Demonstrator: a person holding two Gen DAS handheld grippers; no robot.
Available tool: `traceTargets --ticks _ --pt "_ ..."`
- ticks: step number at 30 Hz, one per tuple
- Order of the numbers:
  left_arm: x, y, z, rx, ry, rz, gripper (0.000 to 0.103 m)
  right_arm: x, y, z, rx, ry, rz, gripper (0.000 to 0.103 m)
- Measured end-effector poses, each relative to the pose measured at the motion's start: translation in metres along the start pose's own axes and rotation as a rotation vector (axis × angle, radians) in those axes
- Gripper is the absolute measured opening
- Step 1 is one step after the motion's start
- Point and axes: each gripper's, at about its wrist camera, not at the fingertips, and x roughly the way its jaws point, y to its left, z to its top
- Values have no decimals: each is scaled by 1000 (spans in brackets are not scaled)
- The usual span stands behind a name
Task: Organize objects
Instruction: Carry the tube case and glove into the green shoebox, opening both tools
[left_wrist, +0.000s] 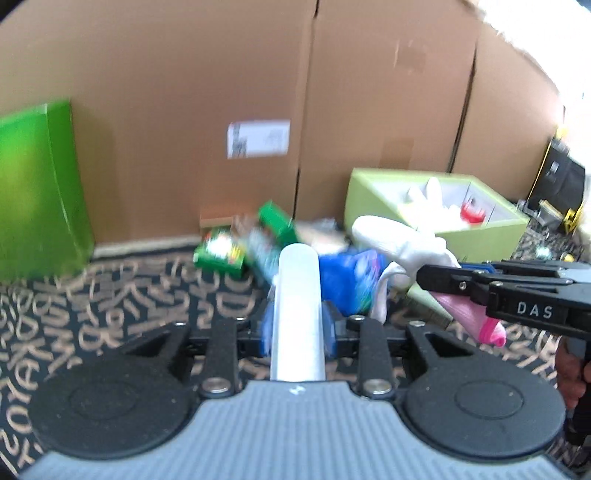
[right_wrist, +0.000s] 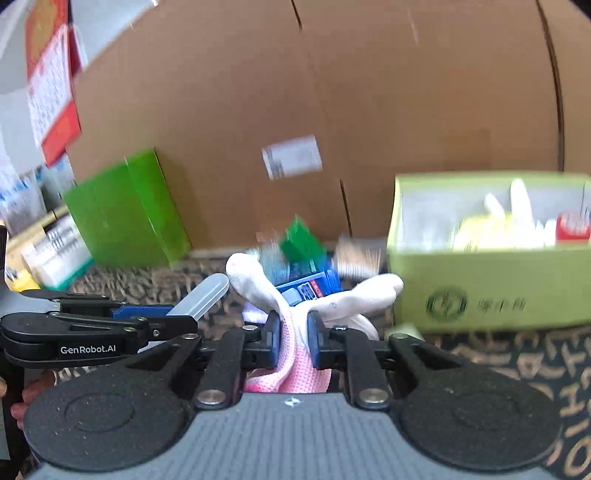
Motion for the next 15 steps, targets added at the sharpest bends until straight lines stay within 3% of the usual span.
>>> traceTargets --ticks 7,15 --pt "-3 -27 46 25 -74 -80 27 -25 -9 24 -33 -130 -60 18" --pt "30 -80 106 70 -110 -209 27 -52 -48 48 -71 -244 -257 18"
